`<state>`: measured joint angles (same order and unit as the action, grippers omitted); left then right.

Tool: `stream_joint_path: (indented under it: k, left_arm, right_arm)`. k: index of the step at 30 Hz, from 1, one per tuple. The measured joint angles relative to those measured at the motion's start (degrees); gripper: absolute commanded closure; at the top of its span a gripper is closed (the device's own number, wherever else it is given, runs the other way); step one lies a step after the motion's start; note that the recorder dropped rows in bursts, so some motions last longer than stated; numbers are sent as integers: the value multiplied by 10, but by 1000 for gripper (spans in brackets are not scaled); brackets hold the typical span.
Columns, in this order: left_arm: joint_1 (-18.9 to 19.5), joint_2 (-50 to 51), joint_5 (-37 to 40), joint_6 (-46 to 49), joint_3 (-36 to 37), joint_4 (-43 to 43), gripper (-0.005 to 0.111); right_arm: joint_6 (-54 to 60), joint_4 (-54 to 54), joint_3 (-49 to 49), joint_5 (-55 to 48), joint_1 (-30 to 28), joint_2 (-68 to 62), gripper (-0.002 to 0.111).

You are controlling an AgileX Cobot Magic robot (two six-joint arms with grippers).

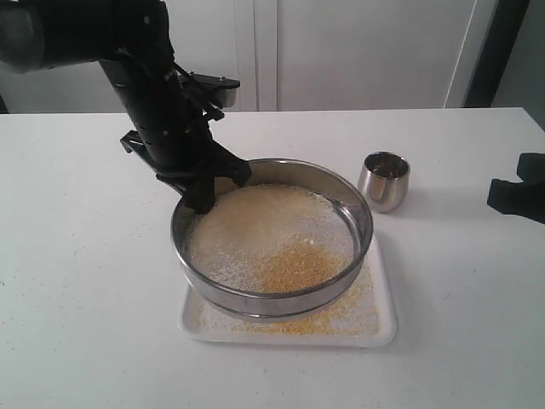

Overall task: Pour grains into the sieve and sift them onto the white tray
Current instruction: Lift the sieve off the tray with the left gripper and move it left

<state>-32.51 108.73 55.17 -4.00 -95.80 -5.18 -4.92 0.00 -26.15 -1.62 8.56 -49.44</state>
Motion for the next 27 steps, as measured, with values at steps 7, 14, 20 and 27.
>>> stream_joint_path:
  k: [7, 14, 20, 27]
  left_arm:
    - [3, 0, 7, 2, 0, 1, 107]
    - [22, -26, 57, -23, 0, 24, 107]
    - [83, -114, 54, -18, 64, 42, 107]
    - [150, -132, 27, 0, 104, 47, 107]
  right_arm:
    - [0, 0, 0, 0, 0, 0, 108]
    - [0, 0, 0, 0, 0, 0, 108]
    - [0, 0, 0, 0, 0, 0, 108]
    - [0, 0, 0, 0, 0, 0, 108]
